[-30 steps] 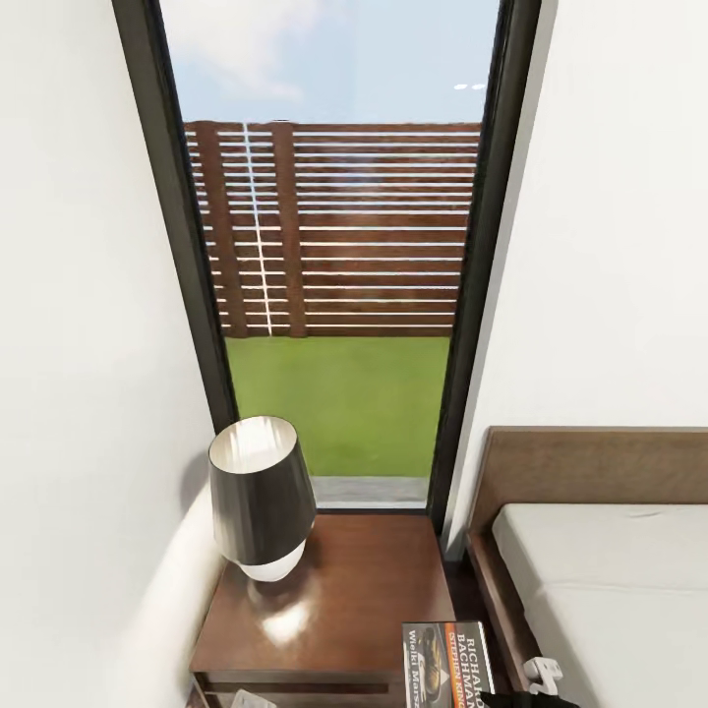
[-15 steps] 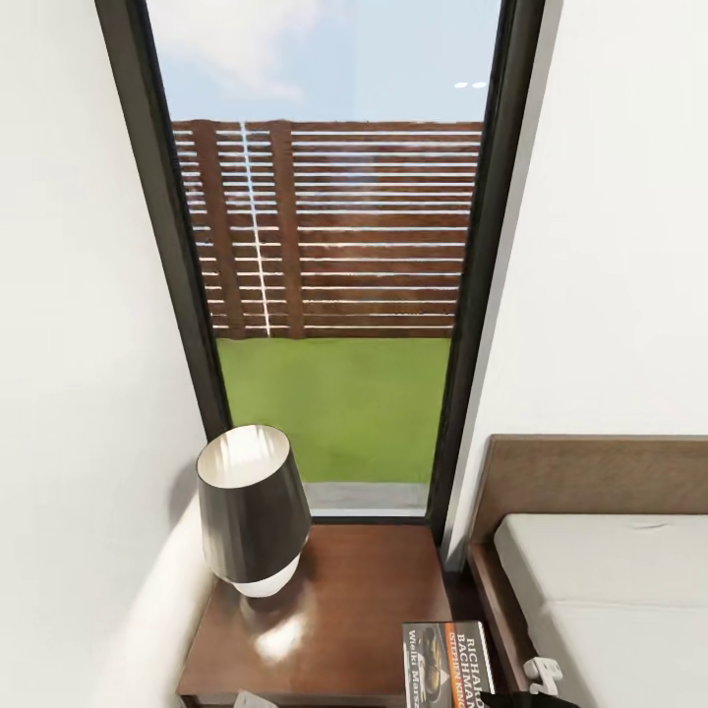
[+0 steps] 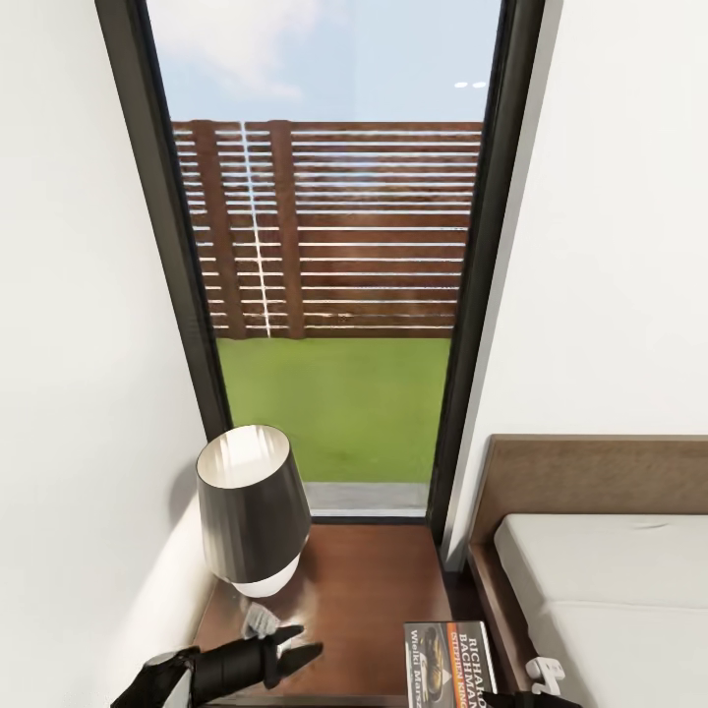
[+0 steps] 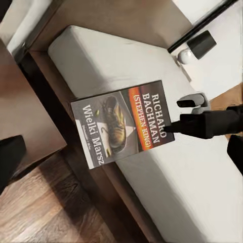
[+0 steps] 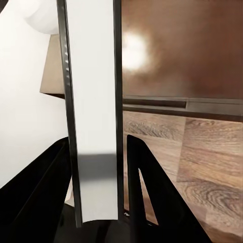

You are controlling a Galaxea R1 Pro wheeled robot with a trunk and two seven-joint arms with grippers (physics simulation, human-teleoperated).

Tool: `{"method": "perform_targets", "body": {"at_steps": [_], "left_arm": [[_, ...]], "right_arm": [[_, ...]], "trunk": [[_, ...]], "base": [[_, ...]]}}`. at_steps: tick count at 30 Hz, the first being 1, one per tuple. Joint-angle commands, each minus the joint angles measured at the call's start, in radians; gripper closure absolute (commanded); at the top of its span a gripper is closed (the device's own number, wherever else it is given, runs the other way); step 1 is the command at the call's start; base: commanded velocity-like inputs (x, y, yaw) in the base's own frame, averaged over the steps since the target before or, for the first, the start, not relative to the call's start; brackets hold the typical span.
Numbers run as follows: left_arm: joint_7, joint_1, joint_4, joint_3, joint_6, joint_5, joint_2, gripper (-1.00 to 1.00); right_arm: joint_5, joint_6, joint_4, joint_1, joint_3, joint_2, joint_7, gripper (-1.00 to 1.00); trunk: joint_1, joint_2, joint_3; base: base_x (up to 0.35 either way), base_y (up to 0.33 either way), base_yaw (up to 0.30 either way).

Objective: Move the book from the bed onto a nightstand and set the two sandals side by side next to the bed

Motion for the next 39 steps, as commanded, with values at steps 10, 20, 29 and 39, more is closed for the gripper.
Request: {"method": "perform_targets", "body": {"at_steps": [10,20,29,39], "left_arm": [[-0.137,-0.001,0.066,-0.013,-0.027,0.152,0.061,-1.0],[-0.14,0.001,0.074,-0.015,-0.041,0.154,0.054,-1.0],[-0.141,0.001,0.074,-0.016,-0.041,0.155,0.053,-1.0],[-0.139,0.001,0.074,-0.016,-0.042,0.155,0.042,-1.0]], "right_arm": [[-0.005,0.021,-0.004,-0.001,-0.005,0.0,0.012,1.0],[-0.007,0.331,-0.138,-0.001,-0.012,-0.003,0.028,1.0],[-0.036,0.787,-0.537,-0.006,-0.013,0.107,0.023,1.0],[-0.064,0.8,-0.551,-0.013,-0.015,0.173,0.018,1.0]], "trunk": [[0.0,-0.001,-0.001],[0.0,-0.001,-0.001],[0.0,-0.001,-0.001],[0.0,-0.001,-0.001]], "base": [[0.0,0.0,0.0],[0.0,0.0,0.0],[0.0,0.0,0.0],[0.0,0.0,0.0]]}}
